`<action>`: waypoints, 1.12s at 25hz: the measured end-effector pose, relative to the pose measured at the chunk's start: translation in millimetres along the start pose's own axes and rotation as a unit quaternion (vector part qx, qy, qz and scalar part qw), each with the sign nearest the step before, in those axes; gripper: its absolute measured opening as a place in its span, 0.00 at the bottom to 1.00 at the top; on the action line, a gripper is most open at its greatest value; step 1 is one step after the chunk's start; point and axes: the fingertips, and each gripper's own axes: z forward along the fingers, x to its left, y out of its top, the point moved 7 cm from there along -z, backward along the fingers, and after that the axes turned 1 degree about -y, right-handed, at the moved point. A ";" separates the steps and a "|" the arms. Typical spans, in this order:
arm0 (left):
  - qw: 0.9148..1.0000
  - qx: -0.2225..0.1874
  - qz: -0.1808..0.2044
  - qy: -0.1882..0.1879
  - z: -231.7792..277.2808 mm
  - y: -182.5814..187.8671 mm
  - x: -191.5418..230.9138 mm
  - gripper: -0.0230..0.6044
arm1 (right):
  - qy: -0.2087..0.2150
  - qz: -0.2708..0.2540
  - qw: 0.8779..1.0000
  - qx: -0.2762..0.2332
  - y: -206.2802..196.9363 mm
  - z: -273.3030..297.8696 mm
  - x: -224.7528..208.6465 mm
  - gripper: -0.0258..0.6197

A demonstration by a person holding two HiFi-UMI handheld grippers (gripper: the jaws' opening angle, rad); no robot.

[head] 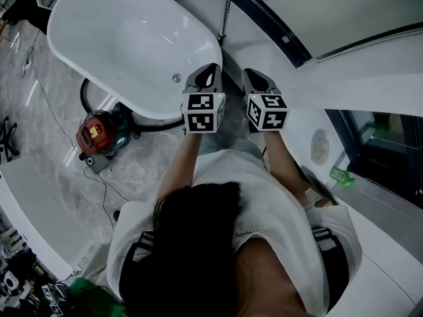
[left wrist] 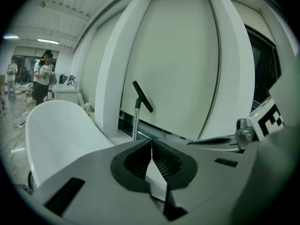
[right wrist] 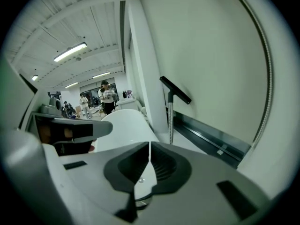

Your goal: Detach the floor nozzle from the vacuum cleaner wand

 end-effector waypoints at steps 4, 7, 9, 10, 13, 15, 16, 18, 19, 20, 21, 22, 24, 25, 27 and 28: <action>1.000 -0.002 0.005 0.002 9.1 11.3 14.1 0.05 | -0.014 0.009 1.000 -0.010 10.5 8.7 -8.4 0.07; 1.000 -0.006 0.005 0.003 11.7 18.1 22.7 0.05 | -0.025 0.016 0.999 -0.019 17.8 11.6 -17.3 0.07; 1.000 -0.009 0.003 0.003 14.5 22.2 28.7 0.05 | -0.029 0.018 0.999 -0.027 25.4 15.0 -23.0 0.07; 1.000 -0.011 0.003 0.004 16.1 23.4 31.4 0.05 | -0.029 0.019 0.999 -0.030 29.4 17.2 -25.6 0.07; 1.000 -0.011 -0.003 0.010 23.2 25.1 37.2 0.05 | -0.026 0.014 0.999 -0.037 41.4 25.3 -33.3 0.07; 1.000 -0.011 -0.005 0.012 29.6 27.4 39.1 0.05 | -0.028 0.009 0.999 -0.044 48.6 31.9 -38.8 0.07; 1.000 -0.013 -0.005 0.013 33.1 29.4 39.8 0.05 | -0.030 0.007 0.998 -0.047 51.6 35.7 -41.2 0.07; 1.000 -0.021 -0.004 0.019 42.1 34.5 40.7 0.05 | -0.028 0.001 0.998 -0.052 57.5 45.0 -46.7 0.07; 0.999 -0.024 -0.004 0.022 48.1 37.4 41.2 0.05 | -0.024 -0.002 0.998 -0.053 61.1 51.1 -49.7 0.07; 0.999 -0.026 -0.004 0.024 54.6 40.3 42.0 0.05 | -0.018 -0.005 0.998 -0.053 65.2 58.0 -52.5 0.07; 0.999 -0.026 -0.004 0.026 61.5 43.3 43.0 0.05 | -0.012 -0.010 0.999 -0.052 70.0 65.2 -55.3 0.07; 0.999 -0.026 -0.004 0.027 68.6 46.6 44.2 0.05 | -0.006 -0.014 0.999 -0.052 75.5 72.5 -58.2 0.07; 0.999 -0.024 -0.005 0.032 84.3 54.6 48.1 0.05 | 0.004 -0.020 0.998 -0.054 88.6 87.9 -65.6 0.07; 0.999 -0.023 -0.005 0.035 92.8 59.0 50.1 0.05 | 0.007 -0.022 0.998 -0.056 95.5 95.9 -70.6 0.07; 0.999 -0.024 -0.005 0.040 109.4 67.3 51.9 0.05 | 0.011 -0.024 0.998 -0.060 107.8 110.4 -81.9 0.07; 0.999 -0.024 -0.005 0.041 117.0 70.7 52.4 0.05 | 0.012 -0.025 0.998 -0.062 112.9 116.9 -87.1 0.07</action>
